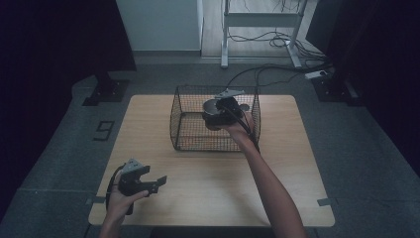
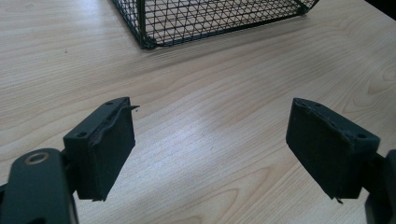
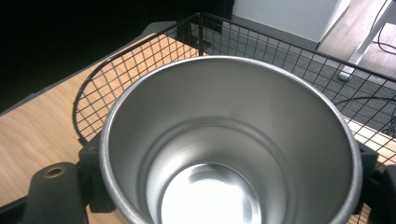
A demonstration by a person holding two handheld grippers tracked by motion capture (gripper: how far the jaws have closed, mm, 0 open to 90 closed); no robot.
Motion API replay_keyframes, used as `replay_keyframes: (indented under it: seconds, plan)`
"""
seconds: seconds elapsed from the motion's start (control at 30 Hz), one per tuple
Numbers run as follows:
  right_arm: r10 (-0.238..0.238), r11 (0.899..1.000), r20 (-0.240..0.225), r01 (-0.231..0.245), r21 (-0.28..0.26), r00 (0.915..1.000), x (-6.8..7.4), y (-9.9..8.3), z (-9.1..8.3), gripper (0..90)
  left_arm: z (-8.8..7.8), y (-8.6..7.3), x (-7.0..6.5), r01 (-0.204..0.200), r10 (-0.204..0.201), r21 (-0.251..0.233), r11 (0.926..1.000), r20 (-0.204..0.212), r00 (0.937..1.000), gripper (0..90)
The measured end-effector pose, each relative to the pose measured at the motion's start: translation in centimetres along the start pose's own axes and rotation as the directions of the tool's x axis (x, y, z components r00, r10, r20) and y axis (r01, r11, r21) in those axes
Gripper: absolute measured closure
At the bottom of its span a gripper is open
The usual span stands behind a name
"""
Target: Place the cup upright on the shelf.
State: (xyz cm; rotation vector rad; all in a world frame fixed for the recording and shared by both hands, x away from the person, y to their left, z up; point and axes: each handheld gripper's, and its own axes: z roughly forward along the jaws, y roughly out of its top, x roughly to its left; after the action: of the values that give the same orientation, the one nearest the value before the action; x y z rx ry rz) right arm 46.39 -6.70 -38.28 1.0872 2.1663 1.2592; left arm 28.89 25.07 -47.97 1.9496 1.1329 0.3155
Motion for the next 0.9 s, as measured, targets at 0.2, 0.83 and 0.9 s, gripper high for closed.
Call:
replay_keyframes:
  seconds: [0.2, 0.83, 0.9]
  plan:
    - [0.000, 1.000, 0.012, 0.000, 0.013, 0.9999, -0.6, 0.1, 0.8, 18.4, 0.1, 0.0, -0.2, -0.006, 0.006, 0.003, 1.0000, 0.005, 1.0000, 15.8]
    - [0.027, 0.999, 0.022, -0.027, 0.037, 0.9994, -2.8, 0.3, 3.1, 18.4, 0.1, 0.0, -0.3, -0.008, 0.008, -0.001, 1.0000, 0.013, 0.9999, 15.8]
    - [0.034, 0.999, 0.020, -0.035, 0.038, 0.9992, -3.1, 0.3, 3.4, 18.3, 0.2, 0.0, -0.3, -0.009, 0.009, -0.001, 1.0000, 0.013, 0.9999, 15.8]
